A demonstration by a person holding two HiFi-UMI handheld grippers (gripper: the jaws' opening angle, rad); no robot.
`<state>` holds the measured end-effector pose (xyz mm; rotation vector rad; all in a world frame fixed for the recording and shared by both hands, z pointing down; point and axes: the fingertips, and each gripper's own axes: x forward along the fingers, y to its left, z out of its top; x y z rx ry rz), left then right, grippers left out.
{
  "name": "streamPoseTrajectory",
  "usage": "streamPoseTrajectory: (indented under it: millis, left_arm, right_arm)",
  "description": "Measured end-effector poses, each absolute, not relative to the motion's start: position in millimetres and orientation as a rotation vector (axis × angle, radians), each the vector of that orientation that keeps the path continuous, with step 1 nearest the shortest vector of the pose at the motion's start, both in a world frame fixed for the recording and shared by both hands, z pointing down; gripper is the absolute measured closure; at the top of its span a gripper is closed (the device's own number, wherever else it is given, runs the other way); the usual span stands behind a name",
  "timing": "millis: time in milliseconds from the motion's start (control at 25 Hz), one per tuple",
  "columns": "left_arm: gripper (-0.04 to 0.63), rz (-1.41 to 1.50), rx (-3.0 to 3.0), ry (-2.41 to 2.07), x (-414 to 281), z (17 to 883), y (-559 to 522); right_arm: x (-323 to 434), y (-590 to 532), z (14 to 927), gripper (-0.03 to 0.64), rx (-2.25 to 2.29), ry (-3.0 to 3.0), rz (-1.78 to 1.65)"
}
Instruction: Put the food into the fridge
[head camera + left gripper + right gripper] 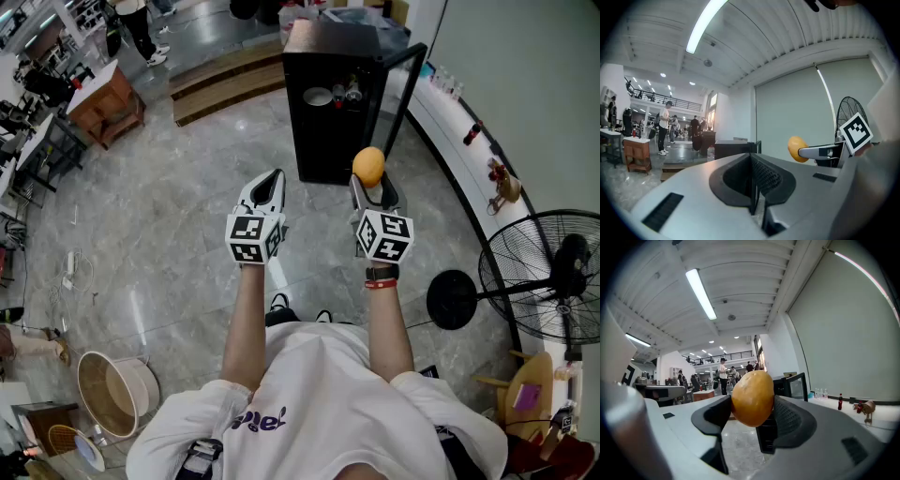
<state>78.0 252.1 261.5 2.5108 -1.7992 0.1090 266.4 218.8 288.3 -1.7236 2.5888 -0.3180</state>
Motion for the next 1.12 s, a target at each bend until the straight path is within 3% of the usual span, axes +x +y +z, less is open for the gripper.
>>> streamPoseTrajectory:
  millis: [400, 1120]
  left_arm:
    - [0.577, 0.11, 2.522, -1.727, 65, 285, 219]
    - [0.577, -0.012, 2.589, -1.57, -16, 278, 67]
  right_arm:
    - [233, 186, 300, 0.318, -1.682, 2.616, -0.329]
    - [132, 49, 307, 0.322, -1.77, 2.581, -0.371]
